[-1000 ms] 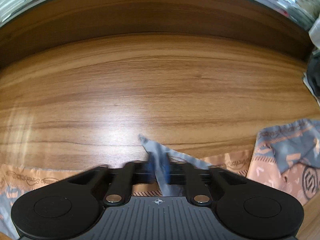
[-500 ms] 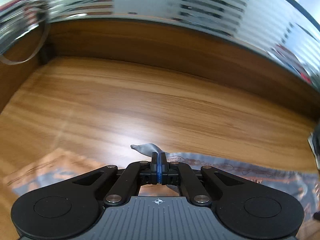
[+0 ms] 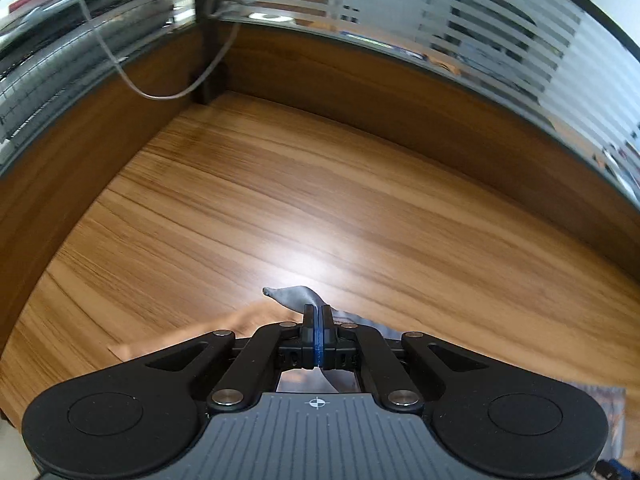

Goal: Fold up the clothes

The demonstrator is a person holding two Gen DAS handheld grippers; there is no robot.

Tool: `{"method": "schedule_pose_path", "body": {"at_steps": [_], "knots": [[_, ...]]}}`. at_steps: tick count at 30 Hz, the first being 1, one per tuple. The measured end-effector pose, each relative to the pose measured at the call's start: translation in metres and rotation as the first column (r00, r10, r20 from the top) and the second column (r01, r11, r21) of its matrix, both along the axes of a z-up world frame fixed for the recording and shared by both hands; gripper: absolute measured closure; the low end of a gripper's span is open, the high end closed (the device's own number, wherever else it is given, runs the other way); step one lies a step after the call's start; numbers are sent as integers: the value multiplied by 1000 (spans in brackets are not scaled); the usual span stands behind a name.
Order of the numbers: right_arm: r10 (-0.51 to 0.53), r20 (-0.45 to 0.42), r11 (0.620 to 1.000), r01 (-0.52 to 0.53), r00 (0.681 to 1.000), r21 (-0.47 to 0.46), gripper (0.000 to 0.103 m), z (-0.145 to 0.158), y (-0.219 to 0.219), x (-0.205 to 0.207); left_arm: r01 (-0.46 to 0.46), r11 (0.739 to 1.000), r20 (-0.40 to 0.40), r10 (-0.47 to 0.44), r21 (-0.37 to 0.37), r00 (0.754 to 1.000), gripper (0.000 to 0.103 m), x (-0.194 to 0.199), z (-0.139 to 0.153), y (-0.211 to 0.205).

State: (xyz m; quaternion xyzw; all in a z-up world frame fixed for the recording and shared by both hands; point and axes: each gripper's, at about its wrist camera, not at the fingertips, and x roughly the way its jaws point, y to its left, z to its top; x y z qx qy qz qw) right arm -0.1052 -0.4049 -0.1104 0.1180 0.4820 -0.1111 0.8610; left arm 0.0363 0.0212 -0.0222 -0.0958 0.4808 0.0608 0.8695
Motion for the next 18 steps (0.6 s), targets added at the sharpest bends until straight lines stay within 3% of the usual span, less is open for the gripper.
{"method": "schedule_pose_path", "body": {"at_steps": [5, 9, 18], "knots": [[-31, 2, 999, 31, 1000, -31, 56, -15, -1, 20, -7, 1000, 4, 7, 9, 1000, 101, 6, 2, 16], [-25, -71, 999, 22, 997, -44, 55, -31, -8, 35, -20, 1000, -1, 20, 24, 1000, 101, 5, 6, 21], [19, -118, 999, -25, 993, -44, 55, -31, -9, 44, -112, 994, -84, 111, -2, 990, 101, 15, 14, 49]]}}
